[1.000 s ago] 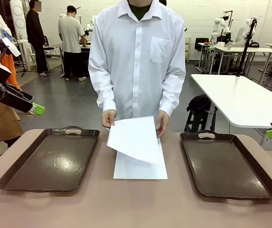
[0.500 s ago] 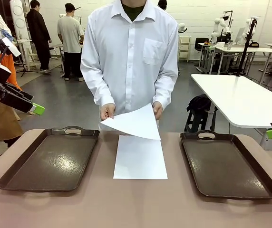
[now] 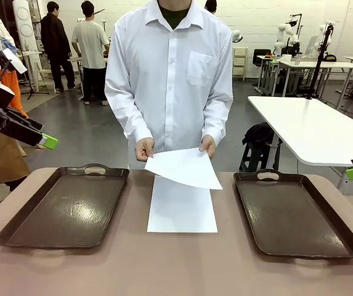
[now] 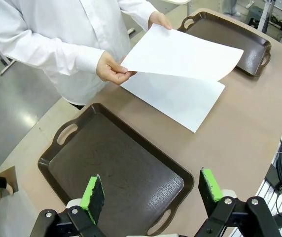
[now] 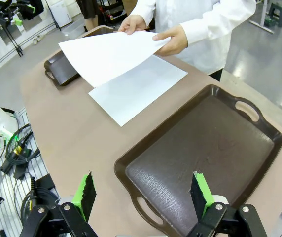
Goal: Sort the A4 documents.
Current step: Receive the A4 Paper.
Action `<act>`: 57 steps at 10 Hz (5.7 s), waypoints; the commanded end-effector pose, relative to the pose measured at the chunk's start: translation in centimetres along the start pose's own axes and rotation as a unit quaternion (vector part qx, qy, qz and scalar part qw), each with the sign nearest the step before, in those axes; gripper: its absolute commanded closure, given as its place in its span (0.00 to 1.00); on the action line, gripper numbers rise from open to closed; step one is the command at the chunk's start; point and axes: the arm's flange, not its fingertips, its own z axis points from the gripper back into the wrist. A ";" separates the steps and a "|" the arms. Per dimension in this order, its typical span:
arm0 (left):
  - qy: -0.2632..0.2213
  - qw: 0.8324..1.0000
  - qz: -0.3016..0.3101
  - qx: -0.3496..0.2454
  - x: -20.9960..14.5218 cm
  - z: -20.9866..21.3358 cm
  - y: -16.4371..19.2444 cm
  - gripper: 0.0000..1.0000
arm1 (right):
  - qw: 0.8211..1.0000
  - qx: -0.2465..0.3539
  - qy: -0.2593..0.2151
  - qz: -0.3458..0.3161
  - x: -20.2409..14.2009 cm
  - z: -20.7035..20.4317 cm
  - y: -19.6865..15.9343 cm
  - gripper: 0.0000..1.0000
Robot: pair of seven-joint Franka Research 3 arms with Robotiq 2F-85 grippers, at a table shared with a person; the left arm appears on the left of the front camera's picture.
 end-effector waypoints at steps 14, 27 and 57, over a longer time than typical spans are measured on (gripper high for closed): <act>0.000 1.000 -0.007 -0.003 0.0 0.0 -0.1 0.00 | 1.000 0.007 -0.008 0.002 0.0 -0.2 -0.3 0.00; 0.000 1.000 -0.007 -0.003 0.0 0.0 -0.1 0.00 | 1.000 0.007 -0.008 0.002 0.0 -0.2 -0.3 0.00; -0.037 0.792 0.448 -0.414 6.3 -32.5 8.5 0.00 | 1.000 0.007 -0.008 0.002 0.0 -0.2 -0.3 0.00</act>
